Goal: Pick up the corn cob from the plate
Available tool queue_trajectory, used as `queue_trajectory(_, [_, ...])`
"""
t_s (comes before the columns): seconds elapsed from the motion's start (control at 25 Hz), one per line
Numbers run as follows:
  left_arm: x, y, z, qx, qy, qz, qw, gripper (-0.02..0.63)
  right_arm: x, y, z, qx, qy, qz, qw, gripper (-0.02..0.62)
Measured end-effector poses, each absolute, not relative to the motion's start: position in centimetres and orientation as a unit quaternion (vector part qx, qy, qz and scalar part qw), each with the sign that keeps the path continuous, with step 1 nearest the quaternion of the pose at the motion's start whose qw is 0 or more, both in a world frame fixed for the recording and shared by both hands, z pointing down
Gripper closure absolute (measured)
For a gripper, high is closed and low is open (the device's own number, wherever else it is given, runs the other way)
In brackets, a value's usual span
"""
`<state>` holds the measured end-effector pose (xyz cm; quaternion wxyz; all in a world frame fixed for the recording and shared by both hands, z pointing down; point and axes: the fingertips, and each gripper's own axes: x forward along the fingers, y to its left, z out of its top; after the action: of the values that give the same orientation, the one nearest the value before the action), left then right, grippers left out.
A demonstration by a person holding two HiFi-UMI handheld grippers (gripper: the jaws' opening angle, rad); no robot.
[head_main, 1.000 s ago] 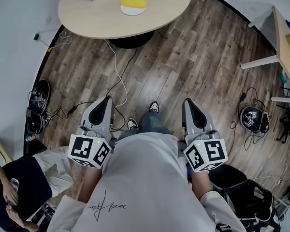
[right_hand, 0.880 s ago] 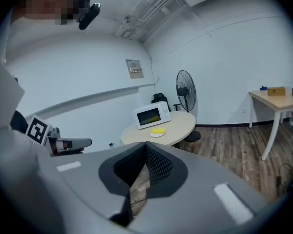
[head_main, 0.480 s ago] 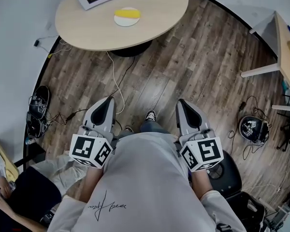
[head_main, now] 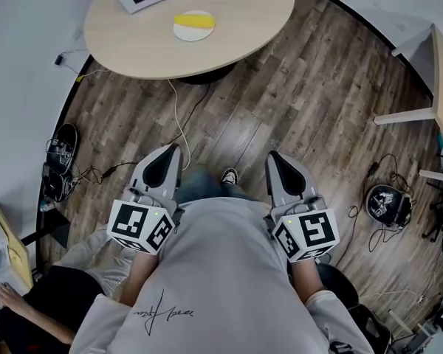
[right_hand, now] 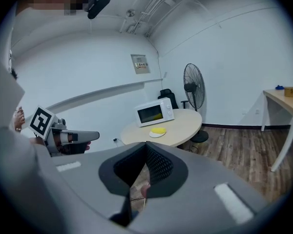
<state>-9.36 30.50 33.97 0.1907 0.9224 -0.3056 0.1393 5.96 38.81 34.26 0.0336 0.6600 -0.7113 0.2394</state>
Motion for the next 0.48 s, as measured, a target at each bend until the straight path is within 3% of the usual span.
queue_trajectory(0.48, [-7.5, 25.3, 34.4, 0.918, -0.314, 0.14, 0.196, 0.614, 8.3, 33.5, 34.9, 0.656, -0.712, 0.25, 0.03, 0.584])
